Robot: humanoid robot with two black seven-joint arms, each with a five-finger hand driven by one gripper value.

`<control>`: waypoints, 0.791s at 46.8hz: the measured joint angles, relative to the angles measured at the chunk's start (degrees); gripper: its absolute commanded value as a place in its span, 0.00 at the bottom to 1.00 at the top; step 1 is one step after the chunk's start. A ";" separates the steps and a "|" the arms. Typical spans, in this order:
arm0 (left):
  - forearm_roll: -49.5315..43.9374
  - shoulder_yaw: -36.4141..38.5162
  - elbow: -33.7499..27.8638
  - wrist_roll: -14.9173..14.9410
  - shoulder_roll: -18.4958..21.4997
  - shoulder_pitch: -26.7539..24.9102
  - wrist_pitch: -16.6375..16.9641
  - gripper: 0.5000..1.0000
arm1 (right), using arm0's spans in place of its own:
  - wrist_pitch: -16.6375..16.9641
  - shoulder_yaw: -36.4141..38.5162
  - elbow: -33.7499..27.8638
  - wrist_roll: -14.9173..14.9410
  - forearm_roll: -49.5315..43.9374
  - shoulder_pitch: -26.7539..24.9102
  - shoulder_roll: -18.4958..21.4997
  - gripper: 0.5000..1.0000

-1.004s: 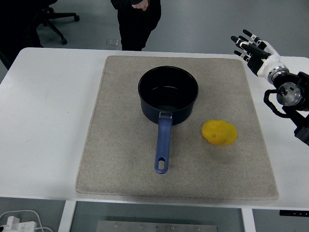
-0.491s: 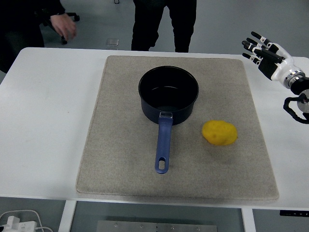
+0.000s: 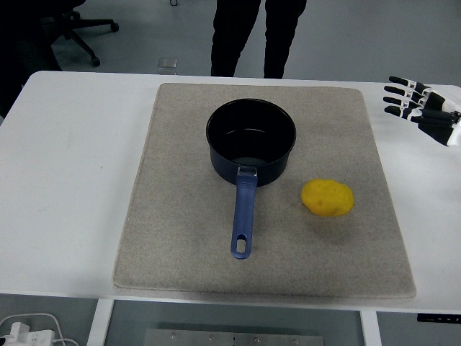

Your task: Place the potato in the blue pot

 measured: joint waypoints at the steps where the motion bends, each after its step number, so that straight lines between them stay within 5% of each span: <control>1: 0.00 0.00 0.00 0.00 0.00 0.00 0.00 0.99 | 0.26 0.00 0.03 0.86 -1.37 -0.07 -0.27 0.86; 19: 0.00 0.00 0.00 -0.01 0.00 -0.08 0.00 0.99 | -0.58 -0.03 10.15 16.28 -21.80 -4.11 -6.07 0.84; 29: 0.00 0.00 0.07 -0.05 0.00 -0.09 0.00 0.99 | -4.98 -0.14 15.10 17.16 -27.51 -6.15 -8.77 0.83; 37: 0.08 0.00 0.01 -0.06 0.00 -0.22 0.00 0.99 | -15.51 -0.55 20.99 17.16 -36.40 -10.31 -10.72 0.82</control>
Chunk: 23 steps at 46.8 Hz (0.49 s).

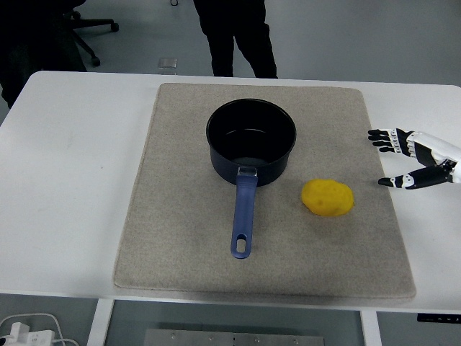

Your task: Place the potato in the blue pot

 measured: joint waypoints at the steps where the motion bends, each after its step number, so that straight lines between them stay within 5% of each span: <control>1: 0.00 0.00 -0.01 0.01 0.00 -0.03 0.00 0.99 | -1.29 -0.27 0.80 0.00 -0.83 -0.62 -0.20 0.82; 9: 0.07 0.00 -0.01 0.05 0.00 -0.22 0.00 0.99 | -9.32 -2.84 6.45 0.00 -3.20 -3.12 -2.57 0.79; 23: 0.17 0.00 -0.03 0.07 0.00 -0.30 0.00 0.99 | -9.81 -2.79 8.13 -0.01 -2.76 -2.77 -4.51 0.77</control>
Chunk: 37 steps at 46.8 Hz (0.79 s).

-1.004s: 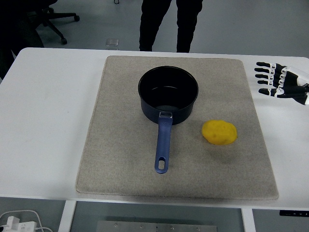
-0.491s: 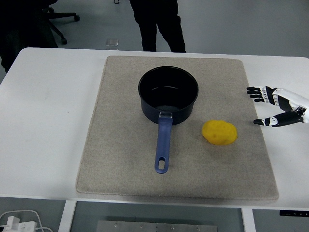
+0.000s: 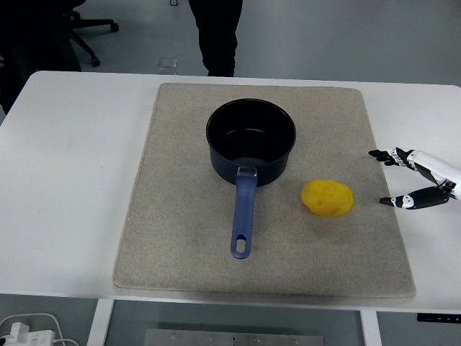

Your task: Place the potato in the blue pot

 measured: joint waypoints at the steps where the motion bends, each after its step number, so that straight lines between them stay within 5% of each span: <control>1: 0.00 0.00 -0.02 0.00 0.00 0.00 0.00 0.99 | 0.01 0.00 0.39 0.00 0.04 0.07 -0.25 0.76; 17: 0.11 -0.06 -0.73 0.01 0.00 -0.71 -0.01 0.99 | -0.48 0.83 17.29 -0.02 0.40 0.40 -8.45 0.74; 37: 0.11 -0.01 -0.86 0.01 0.00 -0.77 0.00 0.99 | -3.30 1.15 23.27 -1.53 0.45 4.00 -6.24 0.74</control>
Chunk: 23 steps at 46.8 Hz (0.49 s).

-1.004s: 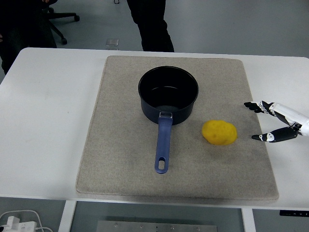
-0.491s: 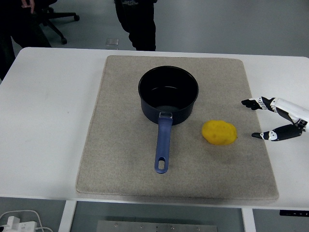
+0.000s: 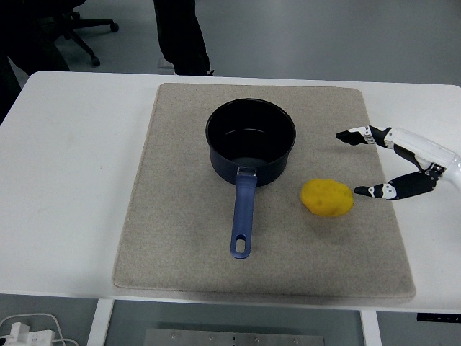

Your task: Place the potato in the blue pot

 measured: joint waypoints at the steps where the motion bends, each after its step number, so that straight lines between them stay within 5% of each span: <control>1: 0.00 0.00 0.00 -0.01 0.00 -0.01 0.00 0.99 | -0.16 0.00 0.21 -0.40 0.00 0.09 0.37 0.74; 23: 0.00 -0.12 0.00 -0.01 0.00 0.06 0.00 0.99 | -3.89 -1.02 0.07 -4.13 -1.18 -0.24 6.28 0.74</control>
